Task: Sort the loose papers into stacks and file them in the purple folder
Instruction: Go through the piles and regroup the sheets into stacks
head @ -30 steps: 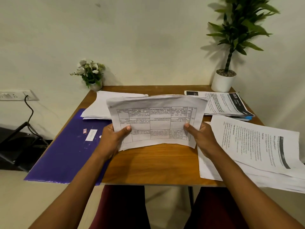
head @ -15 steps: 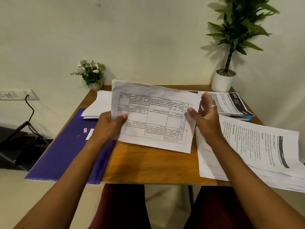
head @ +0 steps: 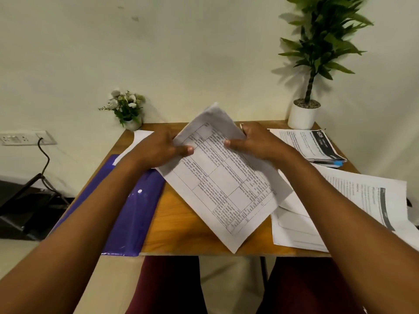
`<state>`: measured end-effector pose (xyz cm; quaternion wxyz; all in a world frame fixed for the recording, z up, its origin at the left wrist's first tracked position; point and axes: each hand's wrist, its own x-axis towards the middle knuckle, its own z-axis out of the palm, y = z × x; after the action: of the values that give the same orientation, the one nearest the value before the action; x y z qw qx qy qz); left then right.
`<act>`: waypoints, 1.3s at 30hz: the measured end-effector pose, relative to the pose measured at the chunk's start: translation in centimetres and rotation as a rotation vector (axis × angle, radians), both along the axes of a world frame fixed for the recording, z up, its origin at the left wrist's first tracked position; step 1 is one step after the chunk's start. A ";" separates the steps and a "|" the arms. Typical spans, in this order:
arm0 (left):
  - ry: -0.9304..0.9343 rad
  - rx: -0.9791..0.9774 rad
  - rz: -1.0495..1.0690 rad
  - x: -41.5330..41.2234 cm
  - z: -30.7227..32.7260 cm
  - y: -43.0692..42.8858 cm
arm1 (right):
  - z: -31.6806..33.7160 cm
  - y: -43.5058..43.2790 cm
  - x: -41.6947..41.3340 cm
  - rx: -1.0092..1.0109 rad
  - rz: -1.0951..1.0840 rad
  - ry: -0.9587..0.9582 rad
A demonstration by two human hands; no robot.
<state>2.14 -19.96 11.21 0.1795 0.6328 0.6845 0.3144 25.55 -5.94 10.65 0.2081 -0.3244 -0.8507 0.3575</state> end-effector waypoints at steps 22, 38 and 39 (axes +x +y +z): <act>-0.639 0.333 0.198 5.6 -6.1 -0.2 | -5.0 -2.7 2.4 -0.375 -0.278 0.709; -0.687 0.309 0.195 5.5 -6.4 -0.6 | -5.3 -3.4 2.7 -0.439 -0.290 0.668; -0.686 0.277 0.190 5.4 -6.1 -0.5 | -5.1 -3.1 2.9 -0.454 -0.286 0.664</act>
<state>7.52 -20.42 5.15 0.2810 0.4429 0.5913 0.6125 28.45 -9.08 5.55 0.4417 -0.3440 -0.5836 0.5882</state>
